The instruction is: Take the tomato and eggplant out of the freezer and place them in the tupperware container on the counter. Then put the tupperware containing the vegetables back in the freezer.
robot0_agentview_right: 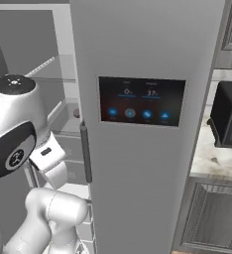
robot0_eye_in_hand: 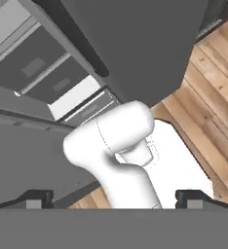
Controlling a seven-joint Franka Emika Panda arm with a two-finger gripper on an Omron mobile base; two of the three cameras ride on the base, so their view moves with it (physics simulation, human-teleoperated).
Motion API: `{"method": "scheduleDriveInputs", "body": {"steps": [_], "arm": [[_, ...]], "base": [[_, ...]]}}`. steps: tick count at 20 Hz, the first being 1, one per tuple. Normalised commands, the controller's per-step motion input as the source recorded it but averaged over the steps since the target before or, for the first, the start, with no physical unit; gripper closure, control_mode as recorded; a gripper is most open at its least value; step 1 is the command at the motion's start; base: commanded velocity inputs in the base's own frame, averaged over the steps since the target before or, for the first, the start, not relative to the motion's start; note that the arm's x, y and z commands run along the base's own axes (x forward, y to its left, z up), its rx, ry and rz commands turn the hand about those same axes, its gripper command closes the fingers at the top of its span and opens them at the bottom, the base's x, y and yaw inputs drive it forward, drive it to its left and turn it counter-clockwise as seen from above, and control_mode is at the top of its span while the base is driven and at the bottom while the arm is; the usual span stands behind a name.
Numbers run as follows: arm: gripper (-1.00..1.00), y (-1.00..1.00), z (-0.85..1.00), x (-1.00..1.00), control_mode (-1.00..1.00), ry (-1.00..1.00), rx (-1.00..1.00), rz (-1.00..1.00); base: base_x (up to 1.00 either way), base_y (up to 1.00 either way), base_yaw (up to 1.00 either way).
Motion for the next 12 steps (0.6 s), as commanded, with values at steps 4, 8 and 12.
{"method": "scheduleDriveInputs", "body": {"steps": [4, 8, 12], "arm": [[-1.00, 0.36, 0.00, 0.24, -1.00, 0.00, 0.32, -0.30], [-1.00, 0.52, 0.00, 0.46, -1.00, 0.00, 0.18, -0.30], [-1.00, 0.29, -0.08, 0.54, -1.00, 0.00, 0.16, -0.25]], "base": [[0.00, 0.00, 0.00], [0.00, 0.00, 0.00], [0.00, 0.00, 0.00]]}}
